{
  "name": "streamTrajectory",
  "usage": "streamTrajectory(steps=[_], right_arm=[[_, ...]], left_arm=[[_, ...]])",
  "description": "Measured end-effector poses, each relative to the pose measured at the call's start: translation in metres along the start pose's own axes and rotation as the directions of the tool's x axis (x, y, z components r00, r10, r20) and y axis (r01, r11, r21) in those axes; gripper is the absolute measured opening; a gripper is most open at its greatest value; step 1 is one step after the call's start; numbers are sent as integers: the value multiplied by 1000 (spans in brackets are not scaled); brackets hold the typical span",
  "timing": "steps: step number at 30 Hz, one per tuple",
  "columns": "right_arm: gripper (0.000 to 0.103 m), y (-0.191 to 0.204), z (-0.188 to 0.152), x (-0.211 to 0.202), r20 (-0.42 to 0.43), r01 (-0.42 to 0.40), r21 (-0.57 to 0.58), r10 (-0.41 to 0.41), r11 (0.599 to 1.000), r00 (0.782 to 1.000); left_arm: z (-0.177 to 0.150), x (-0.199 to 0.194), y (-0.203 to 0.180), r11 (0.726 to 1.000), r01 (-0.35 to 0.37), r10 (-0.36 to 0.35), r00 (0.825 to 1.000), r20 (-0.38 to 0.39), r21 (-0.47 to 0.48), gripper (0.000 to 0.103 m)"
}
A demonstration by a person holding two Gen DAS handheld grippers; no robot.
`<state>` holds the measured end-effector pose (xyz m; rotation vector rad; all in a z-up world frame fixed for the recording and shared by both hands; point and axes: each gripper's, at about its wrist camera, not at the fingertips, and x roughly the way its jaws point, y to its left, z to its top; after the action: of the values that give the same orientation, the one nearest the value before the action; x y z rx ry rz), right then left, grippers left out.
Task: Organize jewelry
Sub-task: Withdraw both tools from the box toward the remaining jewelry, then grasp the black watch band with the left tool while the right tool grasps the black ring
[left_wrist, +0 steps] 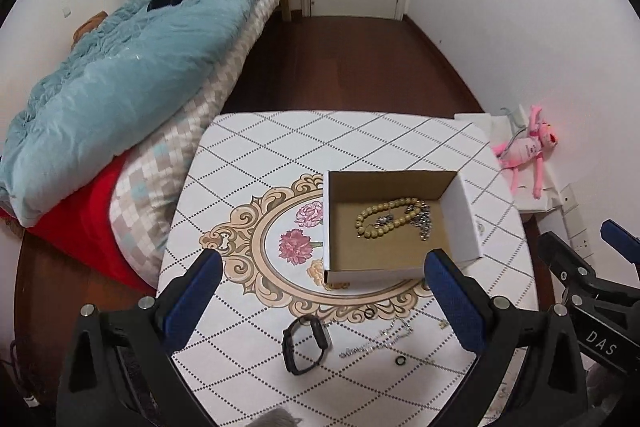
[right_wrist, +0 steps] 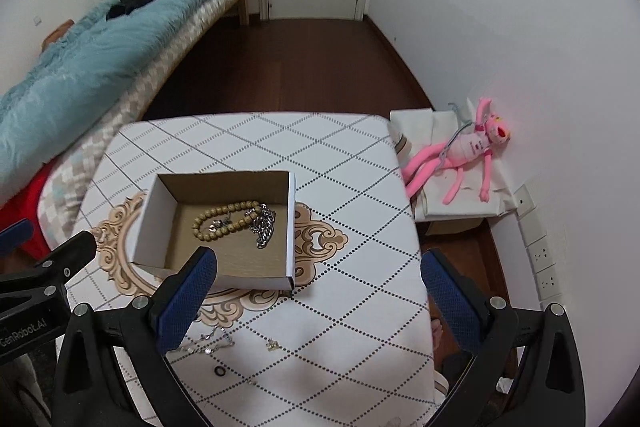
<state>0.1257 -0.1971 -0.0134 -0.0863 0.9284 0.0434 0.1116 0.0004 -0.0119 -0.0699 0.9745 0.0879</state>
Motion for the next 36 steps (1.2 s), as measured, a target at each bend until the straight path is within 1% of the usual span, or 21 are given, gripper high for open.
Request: streamTrajectory(steps=[5,8,11,15,17,19,20,22,24,26,29,30,31,32,33,34,35,36], right_arm=[[103,-4,-2,-33,47,-18,20,17,1000,999],[103,-8,-7,-47,46,-38,47,36,998,998],[103,-8,-21,-47,10,-61,68,61,996,998],[103,-1,-55,-18,-80,-109,92,117,990,990],[99,3,-70,-3,-117,-133,99,144,986,983],[84,8,-89,17,-166,-144,109,161,984,973],[82,9,-98,27,-188,-146,120,167,982,968],[75,10,-111,40,-204,-152,140,179,978,962],[70,9,-120,52,-219,-151,155,183,976,958],[67,10,-128,64,-233,-149,168,186,974,955],[65,13,-134,78,-237,-155,178,195,972,952],[65,14,-135,83,-241,-156,180,197,971,950],[65,14,-137,87,-243,-161,188,205,969,948],[65,15,-137,91,-245,-163,195,209,967,947],[65,15,-138,94,-246,-166,200,214,965,945],[64,14,-139,97,-246,-170,205,219,964,944],[64,14,-139,99,-242,-175,214,225,961,944],[64,13,-140,100,-238,-174,220,226,960,945]], left_arm=[[-4,-27,2,1000,16,-16,999,29,-8,103],[-9,-35,6,1000,-6,6,1000,28,-6,103],[-21,-30,13,1000,-27,27,1000,9,-8,103],[-52,-1,31,998,-66,63,995,-73,-26,103],[-71,18,40,996,-81,77,990,-116,-32,103],[-86,34,48,995,-90,82,983,-162,-39,102],[-94,43,52,995,-89,80,980,-180,-45,102],[-107,60,59,995,-80,65,974,-218,-61,102],[-115,74,66,995,-68,48,970,-236,-77,97],[-119,84,70,994,-56,32,968,-249,-91,94],[-119,99,71,995,-20,-5,969,-249,-97,94],[-119,103,70,996,-14,-9,968,-251,-93,92],[-118,108,68,996,-4,-18,967,-253,-89,87],[-117,111,68,996,3,-25,965,-260,-85,76],[-115,116,67,996,10,-32,963,-267,-84,70],[-115,120,64,996,20,-41,961,-273,-82,69],[-115,124,62,997,26,-47,961,-274,-77,64],[-116,126,60,997,32,-50,961,-272,-71,49]])
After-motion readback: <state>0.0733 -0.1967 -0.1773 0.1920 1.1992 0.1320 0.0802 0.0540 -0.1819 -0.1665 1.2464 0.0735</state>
